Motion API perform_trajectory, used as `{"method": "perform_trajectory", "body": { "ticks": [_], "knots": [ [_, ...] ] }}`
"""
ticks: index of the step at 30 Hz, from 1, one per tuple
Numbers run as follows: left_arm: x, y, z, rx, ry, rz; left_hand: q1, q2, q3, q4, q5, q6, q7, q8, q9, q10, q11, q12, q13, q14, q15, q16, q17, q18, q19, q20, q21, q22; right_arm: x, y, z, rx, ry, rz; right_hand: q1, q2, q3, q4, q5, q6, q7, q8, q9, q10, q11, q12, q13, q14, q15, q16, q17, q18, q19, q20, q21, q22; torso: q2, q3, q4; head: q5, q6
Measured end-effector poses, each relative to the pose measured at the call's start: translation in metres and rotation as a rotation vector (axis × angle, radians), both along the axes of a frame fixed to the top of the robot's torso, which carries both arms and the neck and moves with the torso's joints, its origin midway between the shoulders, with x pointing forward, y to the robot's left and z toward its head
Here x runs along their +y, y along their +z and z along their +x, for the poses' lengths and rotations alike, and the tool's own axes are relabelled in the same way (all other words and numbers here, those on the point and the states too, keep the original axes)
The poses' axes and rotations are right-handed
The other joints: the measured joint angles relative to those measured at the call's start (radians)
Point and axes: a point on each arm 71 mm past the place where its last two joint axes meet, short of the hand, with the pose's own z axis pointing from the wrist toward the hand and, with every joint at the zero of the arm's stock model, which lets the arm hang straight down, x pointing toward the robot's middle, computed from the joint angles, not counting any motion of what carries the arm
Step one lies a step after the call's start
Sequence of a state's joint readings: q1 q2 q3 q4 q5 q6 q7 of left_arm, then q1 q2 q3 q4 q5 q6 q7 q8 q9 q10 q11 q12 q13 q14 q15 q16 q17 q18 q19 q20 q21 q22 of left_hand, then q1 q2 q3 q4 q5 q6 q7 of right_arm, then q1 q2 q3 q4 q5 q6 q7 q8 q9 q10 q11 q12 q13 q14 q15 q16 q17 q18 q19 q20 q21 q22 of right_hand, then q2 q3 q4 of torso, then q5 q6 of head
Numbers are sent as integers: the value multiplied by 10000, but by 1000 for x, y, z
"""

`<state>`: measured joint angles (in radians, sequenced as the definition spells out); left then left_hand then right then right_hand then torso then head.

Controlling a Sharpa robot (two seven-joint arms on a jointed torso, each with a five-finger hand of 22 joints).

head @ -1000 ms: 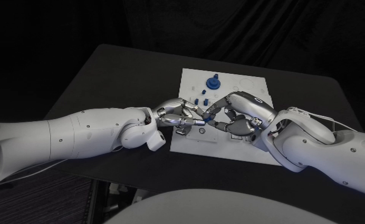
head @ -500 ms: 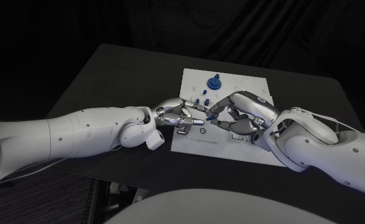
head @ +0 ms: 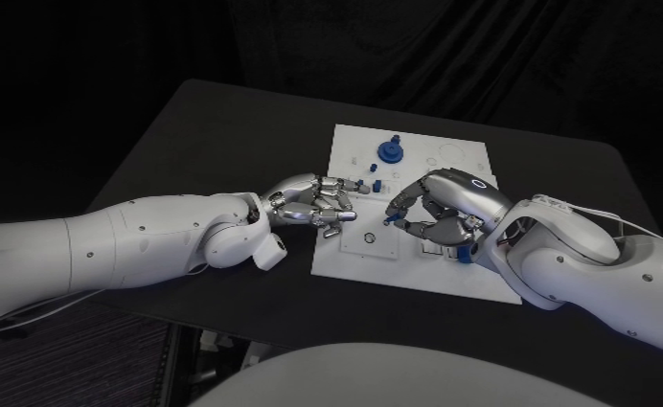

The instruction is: Assemble the parts on the task board

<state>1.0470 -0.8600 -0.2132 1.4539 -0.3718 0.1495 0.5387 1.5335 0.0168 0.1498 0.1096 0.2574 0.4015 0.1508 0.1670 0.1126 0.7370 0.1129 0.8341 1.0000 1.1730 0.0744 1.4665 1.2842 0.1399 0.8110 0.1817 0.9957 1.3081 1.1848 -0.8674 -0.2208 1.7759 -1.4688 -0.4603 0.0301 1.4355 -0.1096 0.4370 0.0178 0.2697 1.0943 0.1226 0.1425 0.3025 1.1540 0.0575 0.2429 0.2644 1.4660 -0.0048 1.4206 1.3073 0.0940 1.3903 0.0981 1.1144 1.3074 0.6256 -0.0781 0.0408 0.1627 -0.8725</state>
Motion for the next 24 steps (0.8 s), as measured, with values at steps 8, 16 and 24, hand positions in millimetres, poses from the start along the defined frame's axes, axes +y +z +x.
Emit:
{"method": "perform_trajectory", "body": {
  "ticks": [8,16,24],
  "knots": [
    [8,7,-5,-440,359,-285,219,-219,420,360,387,222,5,356,-158,-1471,539,-1406,-1655,-6879,650,-5029,-5208,222,-3172,263,-3138,-941,3,-12,5,-519,242,-1453,-1,-1,0,0,0,-2,0,-27,7,0,1,-2,-13,0,0,0,0,1,0,0,-50,-1,-2,-3,11,18,0],
    [13,12,-7,-783,593,-500,333,-225,426,367,695,548,10,692,-203,-2157,764,-1689,-2678,-7494,811,-6186,-6438,-16,-3961,364,-4636,-1715,7,-19,10,-888,365,-2307,54,-56,0,0,-1,-3,0,-34,9,-1,2,-22,-6,0,0,0,0,0,-36,-35,-91,0,-7,-19,9,49,0],
    [14,13,-8,-902,632,-617,372,-187,454,338,823,738,-39,808,-203,-2158,764,-1643,-2824,-7530,847,-6186,-6548,-15,-3961,364,-4734,-1767,13,-23,15,-1237,367,-2758,41,-69,-27,-27,-3,-16,11,-43,9,1,1,-23,0,10,-62,1,0,0,-36,-35,-91,7,-6,-21,30,-30,0]
  ]
}}
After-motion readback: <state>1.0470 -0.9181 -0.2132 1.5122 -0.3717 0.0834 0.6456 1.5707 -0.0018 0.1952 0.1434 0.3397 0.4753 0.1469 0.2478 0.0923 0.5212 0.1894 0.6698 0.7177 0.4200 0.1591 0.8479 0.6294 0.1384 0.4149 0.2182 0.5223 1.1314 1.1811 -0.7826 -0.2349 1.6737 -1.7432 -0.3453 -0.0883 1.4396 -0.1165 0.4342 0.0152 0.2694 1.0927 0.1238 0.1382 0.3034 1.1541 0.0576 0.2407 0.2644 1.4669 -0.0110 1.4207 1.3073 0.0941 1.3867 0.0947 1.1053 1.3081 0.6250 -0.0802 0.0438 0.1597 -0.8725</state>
